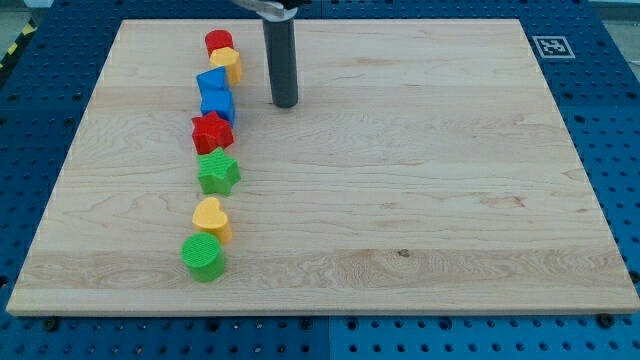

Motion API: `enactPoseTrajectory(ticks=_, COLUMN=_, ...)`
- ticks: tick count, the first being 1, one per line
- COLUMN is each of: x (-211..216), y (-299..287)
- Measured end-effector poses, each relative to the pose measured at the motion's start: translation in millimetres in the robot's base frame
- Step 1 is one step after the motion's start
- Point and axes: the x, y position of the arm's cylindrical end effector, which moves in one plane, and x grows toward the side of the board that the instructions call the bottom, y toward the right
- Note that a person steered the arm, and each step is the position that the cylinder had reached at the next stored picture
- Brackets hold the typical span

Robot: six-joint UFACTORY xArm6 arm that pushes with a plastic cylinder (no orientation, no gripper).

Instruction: Move the yellow hexagon slightly to the left

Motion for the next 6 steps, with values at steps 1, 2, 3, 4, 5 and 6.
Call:
enactPoseTrajectory(ticks=1, x=-38.7, y=-5.8)
enactPoseTrajectory(ticks=2, x=-56.9, y=-28.3)
enactPoseTrajectory(ticks=3, x=-56.9, y=-37.8)
enactPoseTrajectory(ticks=4, x=-56.9, y=-44.0)
enactPoseTrajectory(ticks=5, x=-56.9, y=-56.6)
enactPoseTrajectory(ticks=6, x=-56.9, y=-62.9)
